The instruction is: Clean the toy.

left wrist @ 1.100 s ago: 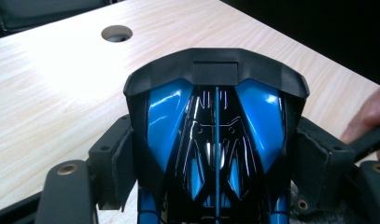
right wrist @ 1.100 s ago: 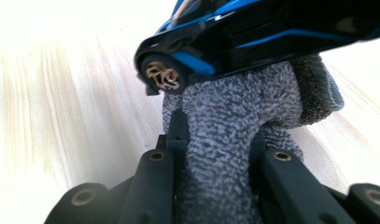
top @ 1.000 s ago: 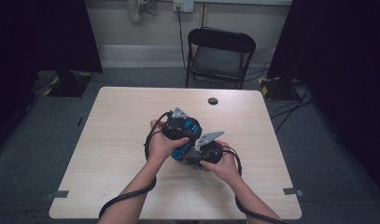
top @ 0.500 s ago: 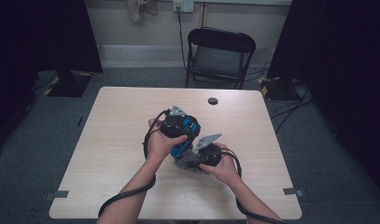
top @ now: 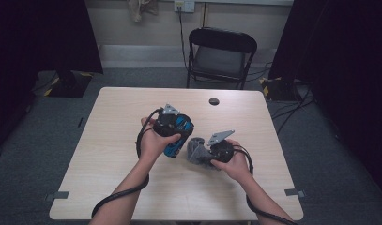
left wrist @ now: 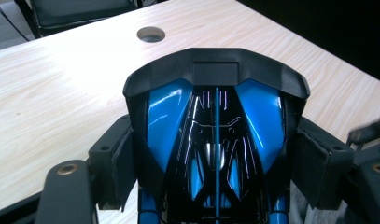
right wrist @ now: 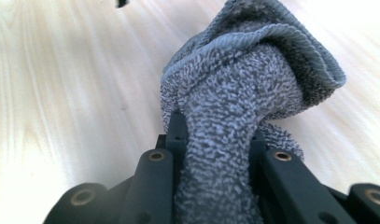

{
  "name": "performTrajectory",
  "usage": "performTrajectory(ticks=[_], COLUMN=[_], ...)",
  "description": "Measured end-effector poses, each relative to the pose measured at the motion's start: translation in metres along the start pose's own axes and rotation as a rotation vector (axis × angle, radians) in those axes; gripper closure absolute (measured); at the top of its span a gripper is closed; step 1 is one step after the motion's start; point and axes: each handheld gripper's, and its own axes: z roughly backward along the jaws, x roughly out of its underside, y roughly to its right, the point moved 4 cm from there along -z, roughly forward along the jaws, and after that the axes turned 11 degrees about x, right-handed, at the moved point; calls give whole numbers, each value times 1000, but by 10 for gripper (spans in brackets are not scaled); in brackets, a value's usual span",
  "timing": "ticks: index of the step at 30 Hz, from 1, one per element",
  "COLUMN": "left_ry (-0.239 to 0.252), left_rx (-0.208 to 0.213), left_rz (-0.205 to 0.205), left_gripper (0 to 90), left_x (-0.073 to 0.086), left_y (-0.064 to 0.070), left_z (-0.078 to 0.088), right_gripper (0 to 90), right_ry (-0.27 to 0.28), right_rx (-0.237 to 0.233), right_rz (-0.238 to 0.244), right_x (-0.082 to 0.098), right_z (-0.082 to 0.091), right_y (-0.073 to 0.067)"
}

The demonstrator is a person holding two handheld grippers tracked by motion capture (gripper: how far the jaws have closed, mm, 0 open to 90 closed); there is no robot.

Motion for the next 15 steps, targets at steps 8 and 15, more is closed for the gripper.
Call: performTrajectory(ticks=[8,15], left_ry=[-19,-39], left_rx=[-29,-43], left_rz=[5,11], left_gripper=[255,255], left_x=[10,21], left_y=[-12,-20], left_z=[10,16], right_gripper=[728,728], right_ry=[-2,-1], right_rx=[52,73], right_rz=[-35,-60], right_x=[5,9], right_z=[12,18], right_y=[20,31])
